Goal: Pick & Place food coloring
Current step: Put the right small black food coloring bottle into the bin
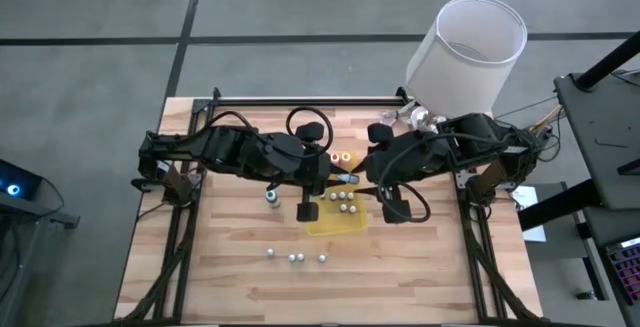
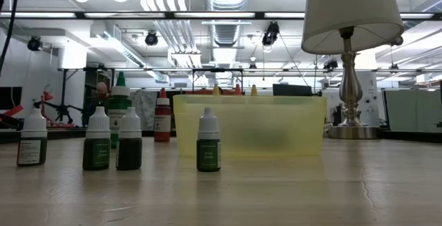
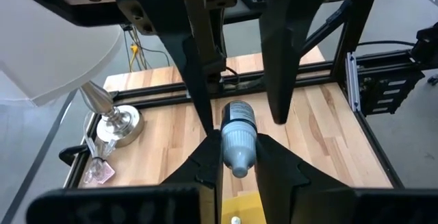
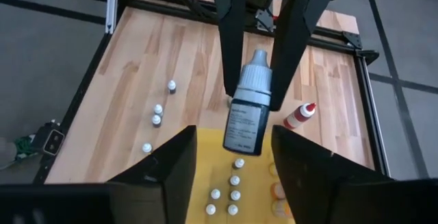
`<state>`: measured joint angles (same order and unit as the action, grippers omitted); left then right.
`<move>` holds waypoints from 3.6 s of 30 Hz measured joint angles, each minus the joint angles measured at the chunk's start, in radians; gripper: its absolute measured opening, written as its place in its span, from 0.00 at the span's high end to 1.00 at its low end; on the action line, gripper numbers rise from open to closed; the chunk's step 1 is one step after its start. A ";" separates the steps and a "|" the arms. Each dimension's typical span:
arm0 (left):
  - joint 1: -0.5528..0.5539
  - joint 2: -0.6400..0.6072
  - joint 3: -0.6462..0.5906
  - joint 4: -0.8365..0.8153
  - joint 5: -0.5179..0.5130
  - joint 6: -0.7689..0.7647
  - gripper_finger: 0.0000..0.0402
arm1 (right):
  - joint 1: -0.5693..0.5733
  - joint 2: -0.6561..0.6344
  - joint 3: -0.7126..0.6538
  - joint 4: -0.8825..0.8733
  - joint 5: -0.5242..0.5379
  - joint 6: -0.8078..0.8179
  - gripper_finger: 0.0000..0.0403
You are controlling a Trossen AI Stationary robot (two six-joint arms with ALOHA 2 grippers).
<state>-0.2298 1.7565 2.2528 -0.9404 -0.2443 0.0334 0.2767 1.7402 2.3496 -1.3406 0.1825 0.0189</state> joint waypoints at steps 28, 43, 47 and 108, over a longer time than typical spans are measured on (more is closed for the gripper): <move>0.095 0.005 -0.071 -0.213 0.028 -0.141 0.90 | 0.000 -0.270 0.006 -0.019 0.088 0.216 0.59; 0.110 0.018 -0.195 -0.203 0.127 -0.259 0.90 | 0.000 -0.283 0.005 -0.124 0.195 0.214 0.65; 0.120 0.056 -0.158 -0.204 0.144 -0.245 0.90 | 0.000 -0.282 0.005 -0.126 0.195 0.214 0.67; 0.198 0.523 -0.146 -0.339 0.258 -0.229 0.90 | 0.000 -0.286 0.003 -0.230 0.195 0.210 0.84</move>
<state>-0.0315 2.2791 2.1067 -1.2797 0.0139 -0.1961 0.2764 1.4544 2.3524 -1.5711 0.3778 0.2287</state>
